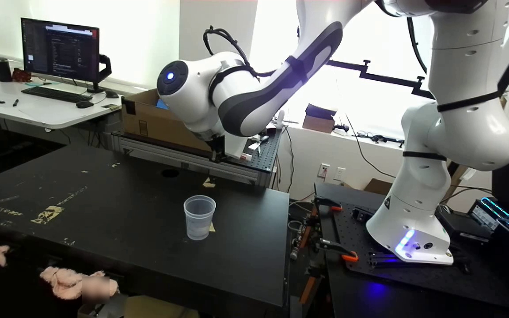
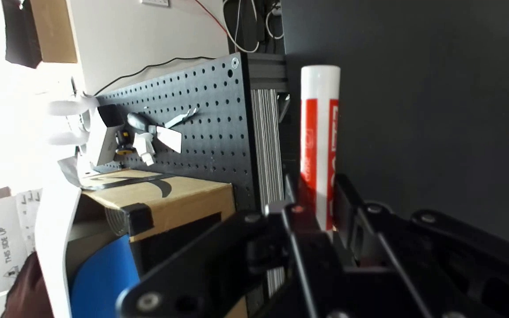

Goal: Put the marker in the cup

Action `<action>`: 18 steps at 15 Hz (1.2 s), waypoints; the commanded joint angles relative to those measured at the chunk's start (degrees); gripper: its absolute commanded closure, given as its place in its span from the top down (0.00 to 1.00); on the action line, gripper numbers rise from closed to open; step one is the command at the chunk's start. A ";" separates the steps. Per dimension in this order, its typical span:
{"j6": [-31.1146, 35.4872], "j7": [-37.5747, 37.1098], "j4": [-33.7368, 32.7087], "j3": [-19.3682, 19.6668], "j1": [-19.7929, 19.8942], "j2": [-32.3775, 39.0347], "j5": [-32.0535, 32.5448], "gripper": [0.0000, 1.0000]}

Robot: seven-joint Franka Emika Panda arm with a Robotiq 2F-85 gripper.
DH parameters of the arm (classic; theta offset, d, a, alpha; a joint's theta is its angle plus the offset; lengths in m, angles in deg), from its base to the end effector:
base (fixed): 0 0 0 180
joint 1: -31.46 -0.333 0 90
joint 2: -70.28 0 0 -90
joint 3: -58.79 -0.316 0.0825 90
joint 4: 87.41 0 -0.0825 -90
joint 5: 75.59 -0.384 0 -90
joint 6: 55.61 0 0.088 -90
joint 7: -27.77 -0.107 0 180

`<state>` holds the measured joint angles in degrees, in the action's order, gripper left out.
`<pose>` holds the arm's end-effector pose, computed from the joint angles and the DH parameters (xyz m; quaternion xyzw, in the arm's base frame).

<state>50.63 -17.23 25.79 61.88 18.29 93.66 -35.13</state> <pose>0.5608 0.0488 0.2456 0.9144 -0.0994 -0.0774 0.3848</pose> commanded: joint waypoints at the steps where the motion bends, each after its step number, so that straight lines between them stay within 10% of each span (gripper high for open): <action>1: -4.41 9.53 -3.37 -2.43 1.38 2.07 -0.92 0.05; 18: -21.94 34.18 -21.87 -4.64 -1.51 18.24 0.60 0.05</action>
<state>32.93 13.23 9.09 57.72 17.23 108.54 -35.11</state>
